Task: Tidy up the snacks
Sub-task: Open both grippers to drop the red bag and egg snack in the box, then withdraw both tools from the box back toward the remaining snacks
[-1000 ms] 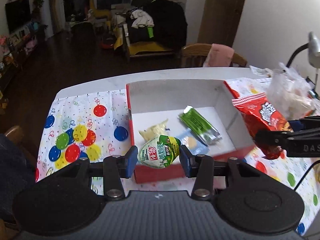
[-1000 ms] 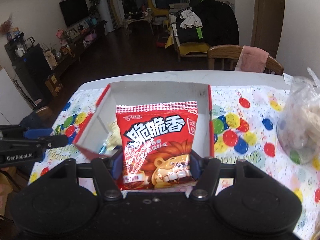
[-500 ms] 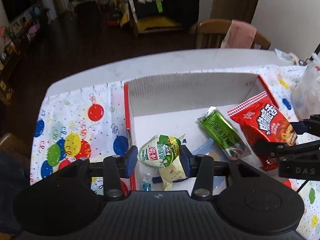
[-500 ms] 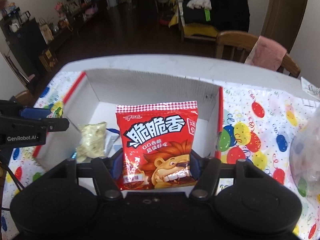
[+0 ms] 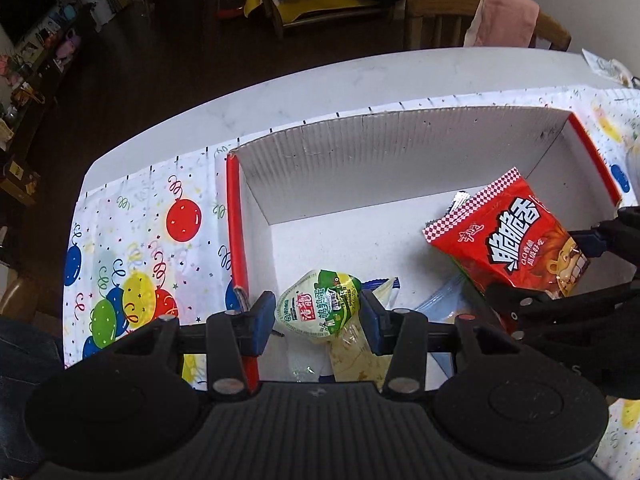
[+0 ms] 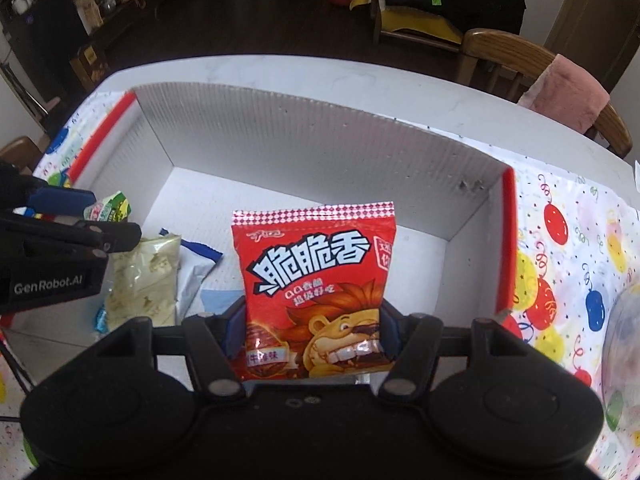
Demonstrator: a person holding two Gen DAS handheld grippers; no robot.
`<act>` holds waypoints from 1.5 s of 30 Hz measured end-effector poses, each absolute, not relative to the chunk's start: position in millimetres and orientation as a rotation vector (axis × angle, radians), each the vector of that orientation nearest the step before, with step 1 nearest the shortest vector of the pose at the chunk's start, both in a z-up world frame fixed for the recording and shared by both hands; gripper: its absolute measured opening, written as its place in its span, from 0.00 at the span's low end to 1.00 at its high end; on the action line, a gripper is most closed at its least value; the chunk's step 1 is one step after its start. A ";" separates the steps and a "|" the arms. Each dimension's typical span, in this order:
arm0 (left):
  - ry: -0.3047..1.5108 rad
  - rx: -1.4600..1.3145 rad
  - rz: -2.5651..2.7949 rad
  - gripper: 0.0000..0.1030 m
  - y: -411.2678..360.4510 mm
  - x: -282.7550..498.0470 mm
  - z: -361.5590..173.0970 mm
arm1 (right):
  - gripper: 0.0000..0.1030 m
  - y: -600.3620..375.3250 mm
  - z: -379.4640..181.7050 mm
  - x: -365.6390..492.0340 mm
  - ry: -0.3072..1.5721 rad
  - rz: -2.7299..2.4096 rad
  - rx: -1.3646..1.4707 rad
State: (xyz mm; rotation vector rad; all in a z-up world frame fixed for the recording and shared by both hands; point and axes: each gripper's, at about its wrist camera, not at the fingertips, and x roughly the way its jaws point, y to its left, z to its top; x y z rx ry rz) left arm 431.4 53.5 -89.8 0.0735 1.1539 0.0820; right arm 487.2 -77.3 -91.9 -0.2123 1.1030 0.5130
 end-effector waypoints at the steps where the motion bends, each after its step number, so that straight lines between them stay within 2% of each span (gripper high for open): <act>1: 1.158 0.076 0.083 0.43 53.5 432.4 -90.6 | 0.61 -76.5 -93.2 487.8 1.105 0.511 -0.216; 16: 1.175 0.093 0.092 0.44 52.1 434.3 -91.8 | 0.63 -68.7 -101.9 491.9 1.125 0.489 -0.221; 20: 1.173 0.084 0.103 0.45 52.8 432.2 -89.7 | 0.68 -73.2 -98.6 488.8 1.108 0.488 -0.200; 21: 1.173 0.079 0.102 0.45 53.5 431.4 -89.1 | 0.72 -75.3 -96.8 487.3 1.101 0.487 -0.191; 23: 1.173 0.062 0.102 0.45 55.0 429.6 -88.0 | 0.75 -81.0 -93.2 485.9 1.089 0.490 -0.172; 45: 1.054 0.005 0.051 0.49 54.2 375.8 -53.9 | 0.81 -136.2 -29.8 423.3 0.970 0.558 -0.018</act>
